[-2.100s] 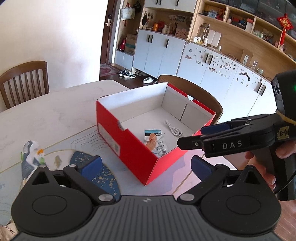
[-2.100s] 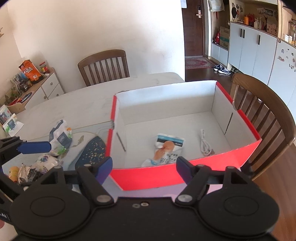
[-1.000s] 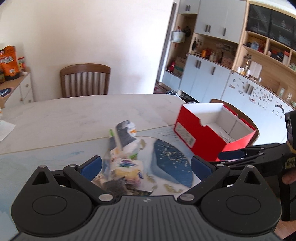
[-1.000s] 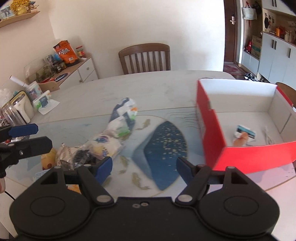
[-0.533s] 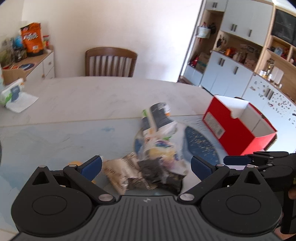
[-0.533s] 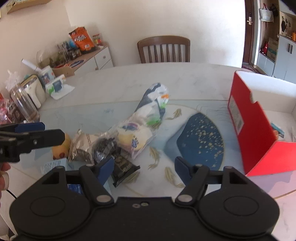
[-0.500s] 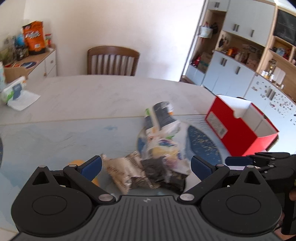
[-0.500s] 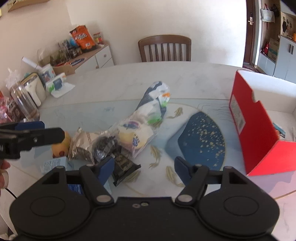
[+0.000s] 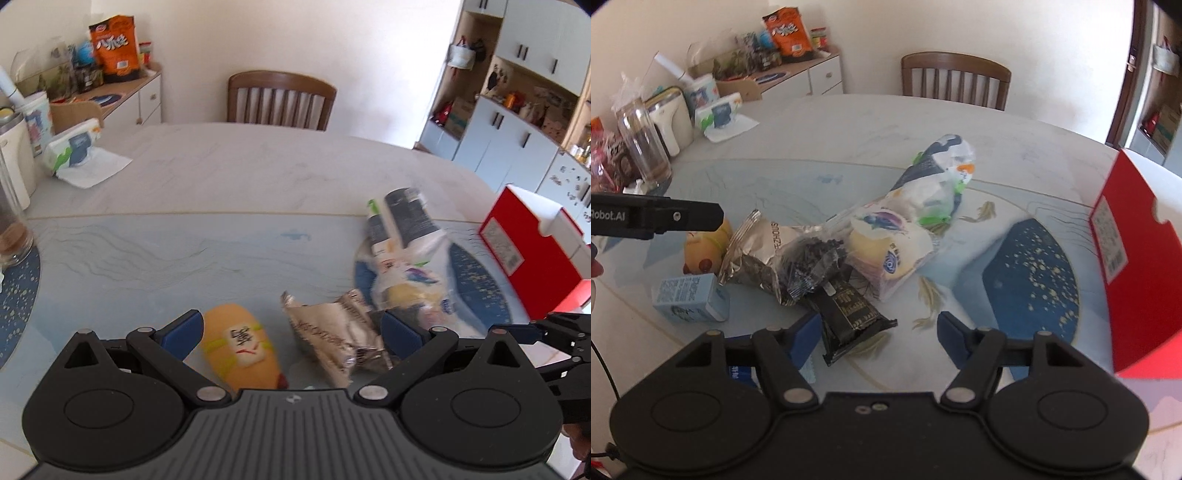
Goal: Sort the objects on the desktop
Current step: 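Grasp the black snack bar with the right gripper while the left grasps the yellow egg toy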
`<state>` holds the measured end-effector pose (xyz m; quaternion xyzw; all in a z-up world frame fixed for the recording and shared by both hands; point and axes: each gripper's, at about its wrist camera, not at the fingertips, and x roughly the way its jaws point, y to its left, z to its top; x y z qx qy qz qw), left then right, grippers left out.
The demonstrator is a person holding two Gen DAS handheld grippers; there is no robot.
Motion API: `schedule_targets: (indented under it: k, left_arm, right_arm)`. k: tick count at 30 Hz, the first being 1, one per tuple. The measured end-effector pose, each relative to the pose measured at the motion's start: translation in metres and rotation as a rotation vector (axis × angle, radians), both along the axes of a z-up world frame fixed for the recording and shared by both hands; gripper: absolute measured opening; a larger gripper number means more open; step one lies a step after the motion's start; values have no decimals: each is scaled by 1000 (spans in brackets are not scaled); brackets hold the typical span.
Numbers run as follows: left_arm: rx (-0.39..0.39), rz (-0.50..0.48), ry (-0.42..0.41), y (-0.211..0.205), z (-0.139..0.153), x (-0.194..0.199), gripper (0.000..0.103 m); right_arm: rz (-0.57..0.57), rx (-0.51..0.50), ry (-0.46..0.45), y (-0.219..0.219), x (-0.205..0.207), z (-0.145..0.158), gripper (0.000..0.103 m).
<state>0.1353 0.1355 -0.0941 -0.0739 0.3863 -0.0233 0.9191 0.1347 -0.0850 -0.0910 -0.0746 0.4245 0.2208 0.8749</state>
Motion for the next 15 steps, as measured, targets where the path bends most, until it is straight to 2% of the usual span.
schedule_targets:
  k: [7, 15]
  left_arm:
    - [25, 32, 48, 10, -18, 13, 102]
    - [7, 56, 109, 19, -38, 24, 102]
  right_arm:
    - [63, -26, 16, 17, 9, -8, 69]
    - [102, -53, 54, 31, 18, -20, 64]
